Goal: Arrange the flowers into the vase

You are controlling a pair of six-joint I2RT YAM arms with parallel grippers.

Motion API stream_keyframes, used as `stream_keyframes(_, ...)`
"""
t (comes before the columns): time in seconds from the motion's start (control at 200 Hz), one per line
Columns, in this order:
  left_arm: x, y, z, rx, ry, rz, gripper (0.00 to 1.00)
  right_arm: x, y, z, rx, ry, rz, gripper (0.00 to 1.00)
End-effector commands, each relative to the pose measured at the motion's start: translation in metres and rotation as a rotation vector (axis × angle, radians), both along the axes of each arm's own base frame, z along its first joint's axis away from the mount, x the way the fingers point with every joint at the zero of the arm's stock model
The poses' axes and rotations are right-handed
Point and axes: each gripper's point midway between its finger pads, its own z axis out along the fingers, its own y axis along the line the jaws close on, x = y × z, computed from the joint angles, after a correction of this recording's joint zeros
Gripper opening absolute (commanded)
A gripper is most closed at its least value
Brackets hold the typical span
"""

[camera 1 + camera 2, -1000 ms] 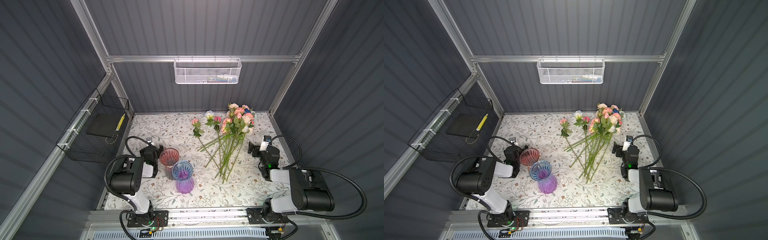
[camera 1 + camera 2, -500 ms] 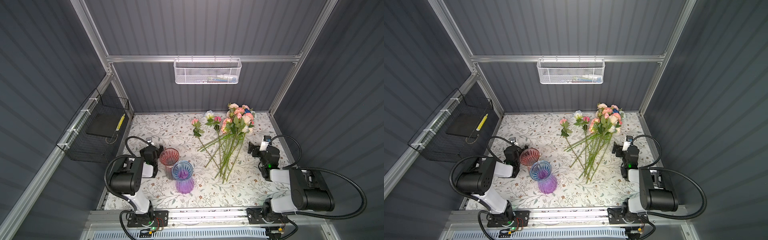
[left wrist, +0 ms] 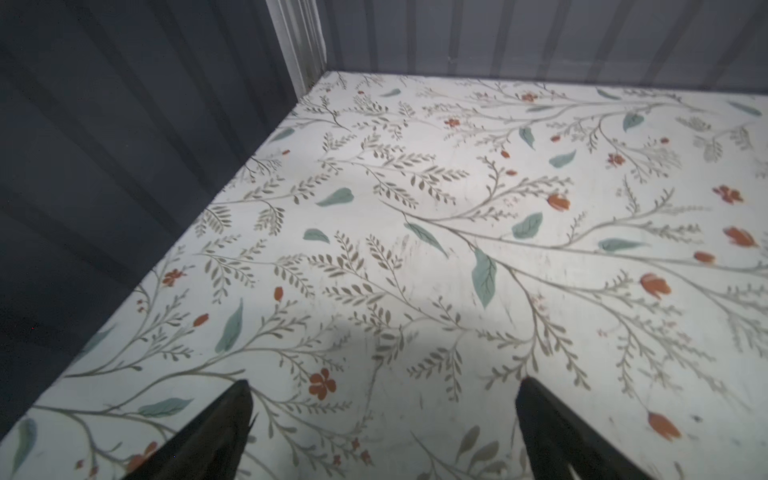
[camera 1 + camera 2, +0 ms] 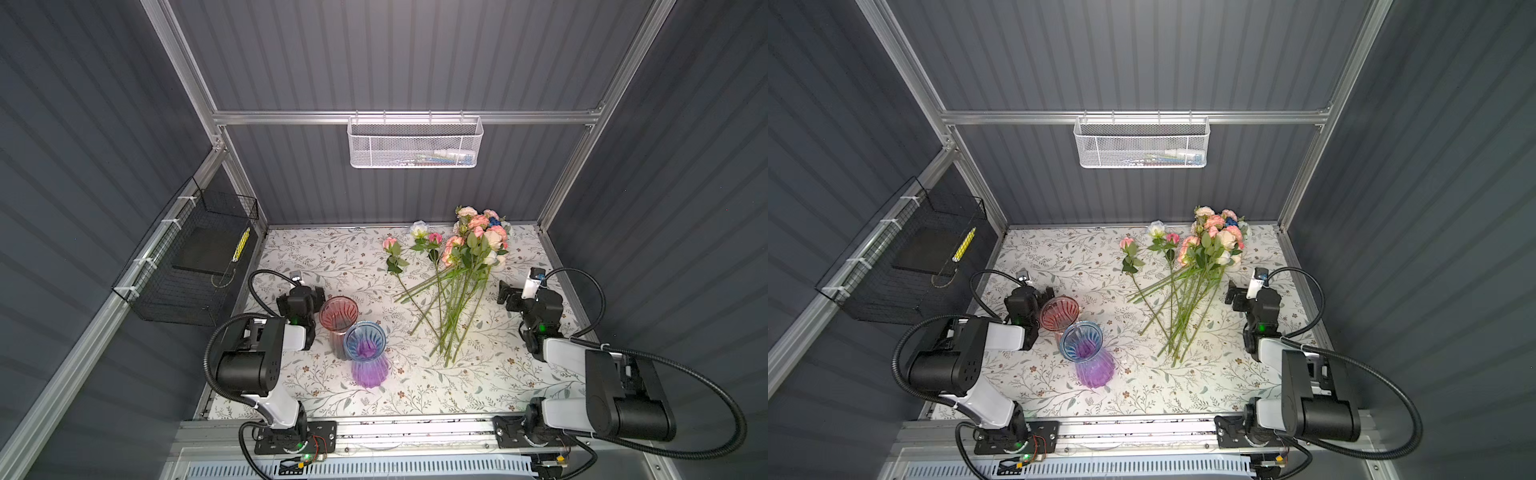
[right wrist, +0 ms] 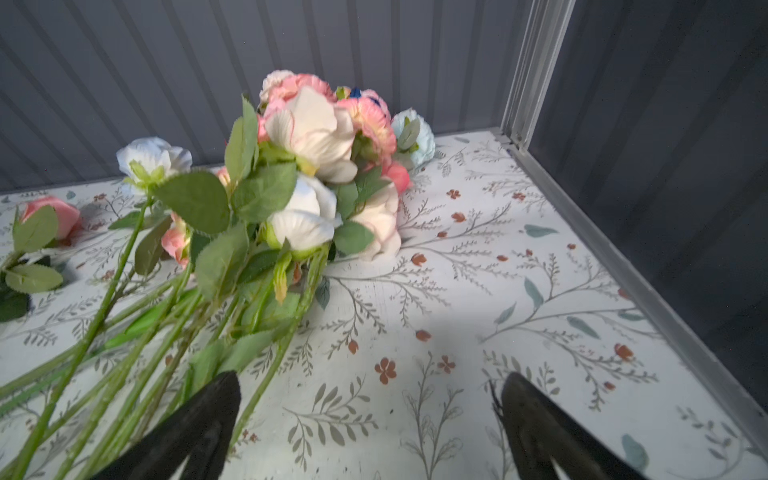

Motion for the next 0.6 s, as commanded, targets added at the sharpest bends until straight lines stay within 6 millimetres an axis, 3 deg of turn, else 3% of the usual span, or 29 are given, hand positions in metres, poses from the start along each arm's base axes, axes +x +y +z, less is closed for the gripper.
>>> stream_keyframes(0.0, 0.0, 0.014, 0.023, 0.012, -0.004, 0.096, 1.0, 0.003, -0.006, 0.017, 0.018, 0.04, -0.058, 0.99)
stream_keyframes(0.235, -0.008, 0.025, 0.089, -0.065, -0.144, 0.202, 1.0, -0.001, -0.015, 0.055, 0.025, 0.05, -0.218, 0.99)
stream_keyframes(0.32, -0.012, 0.034, 0.115, -0.136, -0.186, 0.294, 1.0, -0.005, -0.029, 0.069, 0.032, 0.044, -0.35, 0.99)
stream_keyframes(0.38, -0.019, 0.043, 0.129, -0.214, -0.212, 0.4, 1.0, -0.013, -0.046, 0.074, 0.16, 0.016, -0.497, 0.99)
stream_keyframes(0.46, -0.034, 0.053, 0.136, -0.315, -0.207, 0.54, 1.0, -0.038, -0.063, 0.055, 0.401, 0.068, -0.705, 0.99)
stream_keyframes(0.54, -0.045, 0.055, 0.143, -0.366, -0.195, 0.598, 1.0, -0.023, -0.041, 0.041, 0.591, 0.102, -0.507, 0.99)
stream_keyframes(0.59, -0.043, 0.049, 0.15, -0.386, -0.202, 0.548, 1.0, -0.023, -0.037, 0.035, 0.676, 0.096, -0.492, 0.99)
